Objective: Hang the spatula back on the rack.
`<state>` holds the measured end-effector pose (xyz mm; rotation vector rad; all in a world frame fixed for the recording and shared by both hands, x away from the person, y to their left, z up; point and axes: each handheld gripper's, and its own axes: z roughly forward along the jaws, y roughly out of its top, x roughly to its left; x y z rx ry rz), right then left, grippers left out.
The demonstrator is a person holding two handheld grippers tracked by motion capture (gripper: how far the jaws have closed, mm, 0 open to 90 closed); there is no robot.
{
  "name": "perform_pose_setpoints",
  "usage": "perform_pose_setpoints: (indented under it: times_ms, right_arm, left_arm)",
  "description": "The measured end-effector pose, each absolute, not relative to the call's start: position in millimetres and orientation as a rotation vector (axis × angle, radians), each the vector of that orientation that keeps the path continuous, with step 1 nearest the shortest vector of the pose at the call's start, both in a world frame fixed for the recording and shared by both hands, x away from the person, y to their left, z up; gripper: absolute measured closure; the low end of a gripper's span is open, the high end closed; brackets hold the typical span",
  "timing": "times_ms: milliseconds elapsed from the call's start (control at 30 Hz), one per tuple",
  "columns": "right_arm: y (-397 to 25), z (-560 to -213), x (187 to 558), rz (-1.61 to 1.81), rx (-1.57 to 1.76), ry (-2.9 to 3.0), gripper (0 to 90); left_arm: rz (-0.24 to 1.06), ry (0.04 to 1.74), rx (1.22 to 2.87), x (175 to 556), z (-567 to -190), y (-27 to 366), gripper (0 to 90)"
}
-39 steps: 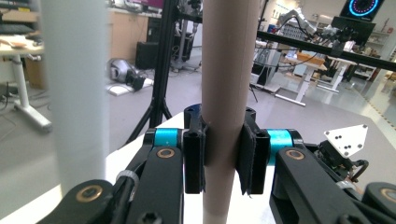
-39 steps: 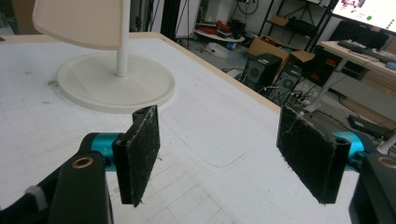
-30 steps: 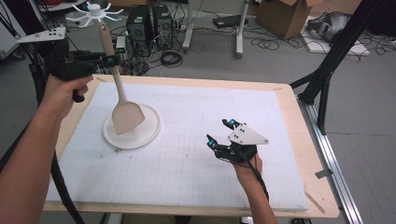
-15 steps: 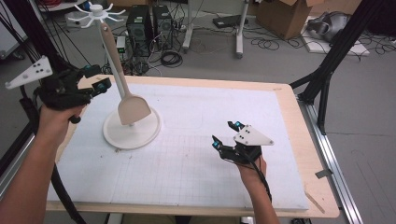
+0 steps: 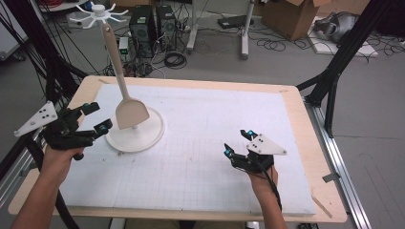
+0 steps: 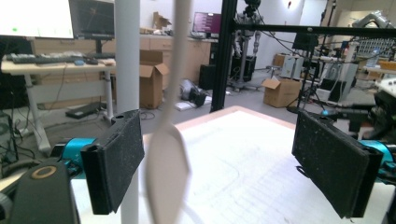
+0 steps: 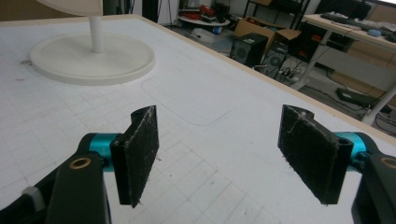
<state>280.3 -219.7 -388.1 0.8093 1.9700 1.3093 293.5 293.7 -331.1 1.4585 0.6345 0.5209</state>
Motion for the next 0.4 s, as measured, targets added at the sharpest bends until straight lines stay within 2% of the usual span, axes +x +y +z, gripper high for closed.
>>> perform_pose_setpoints:
  times_ms: [400]
  right_arm:
    - [-240, -399, 272, 1.302, 0.886, 1.935, 27.3]
  left_arm:
    - [0.526, 0.704, 1.475, 287, -381, 288, 17.5]
